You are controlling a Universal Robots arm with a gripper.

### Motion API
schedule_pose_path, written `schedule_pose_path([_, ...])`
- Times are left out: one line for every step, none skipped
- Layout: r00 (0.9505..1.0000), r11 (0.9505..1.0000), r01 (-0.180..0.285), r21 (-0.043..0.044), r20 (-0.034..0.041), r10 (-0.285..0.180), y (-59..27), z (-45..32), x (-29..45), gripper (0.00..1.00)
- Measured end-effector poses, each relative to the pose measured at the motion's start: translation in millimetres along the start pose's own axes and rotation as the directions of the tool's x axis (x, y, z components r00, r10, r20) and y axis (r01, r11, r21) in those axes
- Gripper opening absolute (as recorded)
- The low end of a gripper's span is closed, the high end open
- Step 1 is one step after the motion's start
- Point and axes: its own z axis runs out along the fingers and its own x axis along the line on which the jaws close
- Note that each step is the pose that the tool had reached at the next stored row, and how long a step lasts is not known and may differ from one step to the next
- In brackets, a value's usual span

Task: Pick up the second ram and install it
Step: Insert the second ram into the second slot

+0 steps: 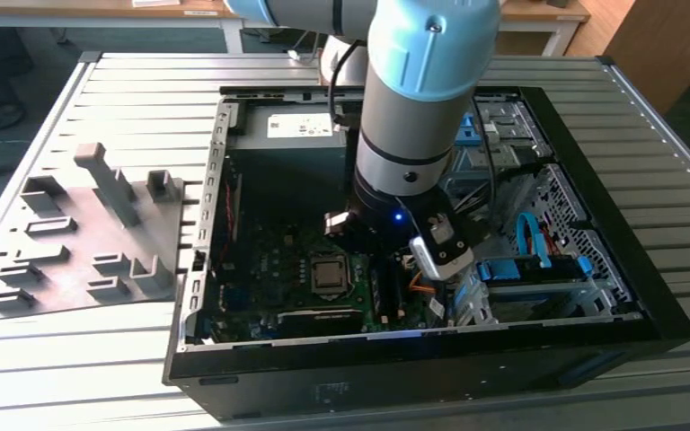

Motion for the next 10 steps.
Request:
schedule_pose_path([1.0,1.0,0.0,-0.0002,0.0001,0.0,0.3,0.7,0.0,0.14])
schedule_pose_path([1.0,1.0,0.0,0.0,0.0,0.0,0.6,1.2,0.0,0.14])
schedule_pose_path([1.0,1.0,0.0,-0.0001,0.0001,0.0,0.9,1.5,0.0,0.14])
schedule_pose_path([1.0,1.0,0.0,-0.0003,0.0,0.0,1.0,1.5,0.0,0.14])
schedule_pose_path([1.0,1.0,0.0,-0.0002,0.0001,0.0,1.0,1.5,0.0,0.14])
schedule_pose_path([1.0,1.0,0.0,-0.0002,0.0,0.0,1.0,1.5,0.0,0.14])
schedule_pose_path([1.0,1.0,0.0,-0.0003,0.0004,0.0,1.1,1.3,0.0,0.14])
schedule_pose_path([1.0,1.0,0.0,-0.0002,0.0008,0.0,1.0,0.5,0.1,0.14])
schedule_pose_path([1.0,1.0,0.0,-0.0003,0.0014,0.0,1.0,-0.5,0.2,0.14])
schedule_pose_path([1.0,1.0,0.0,-0.0004,0.002,0.0,1.0,-1.8,0.3,0.14])
